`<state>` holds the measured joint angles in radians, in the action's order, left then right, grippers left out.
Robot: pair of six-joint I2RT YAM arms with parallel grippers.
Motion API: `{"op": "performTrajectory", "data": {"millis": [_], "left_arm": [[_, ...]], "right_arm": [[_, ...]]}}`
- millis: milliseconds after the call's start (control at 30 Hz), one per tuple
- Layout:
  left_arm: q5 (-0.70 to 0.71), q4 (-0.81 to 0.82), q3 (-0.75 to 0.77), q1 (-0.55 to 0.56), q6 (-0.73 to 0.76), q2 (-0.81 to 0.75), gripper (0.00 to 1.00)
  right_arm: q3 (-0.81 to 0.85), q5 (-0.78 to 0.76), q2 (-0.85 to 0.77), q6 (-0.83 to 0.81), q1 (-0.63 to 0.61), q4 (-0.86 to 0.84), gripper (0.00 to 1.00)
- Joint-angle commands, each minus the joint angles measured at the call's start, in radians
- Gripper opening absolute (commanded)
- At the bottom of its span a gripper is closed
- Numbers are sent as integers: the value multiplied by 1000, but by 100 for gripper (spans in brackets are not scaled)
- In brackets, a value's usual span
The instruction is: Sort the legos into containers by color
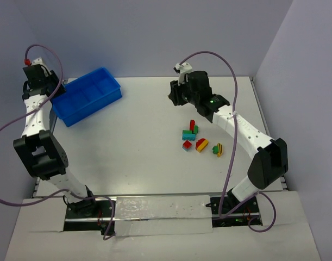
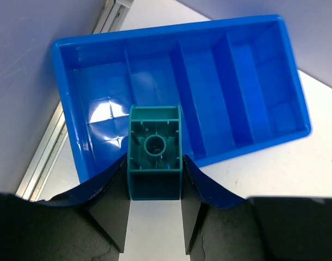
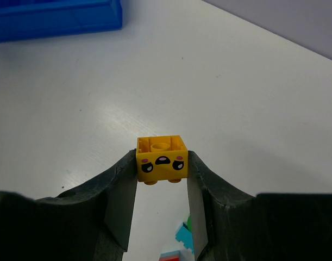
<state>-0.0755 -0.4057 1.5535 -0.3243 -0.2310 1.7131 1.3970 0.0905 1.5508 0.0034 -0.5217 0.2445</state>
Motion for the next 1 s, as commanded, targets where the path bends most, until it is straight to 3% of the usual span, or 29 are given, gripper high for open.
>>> {"op": "performTrajectory", "data": {"millis": [0,400,967], "left_arm": [[46,3,110,-17,-13,67,0],[56,46,201,-42,85,262,6],[113,32,400,-40,121,464,34]], "right_arm": [[10,-51,-45,11,8,-64,0],[56,-37,1,-25,8,0,0],[115,-42,62,-31,16,20,0]]}}
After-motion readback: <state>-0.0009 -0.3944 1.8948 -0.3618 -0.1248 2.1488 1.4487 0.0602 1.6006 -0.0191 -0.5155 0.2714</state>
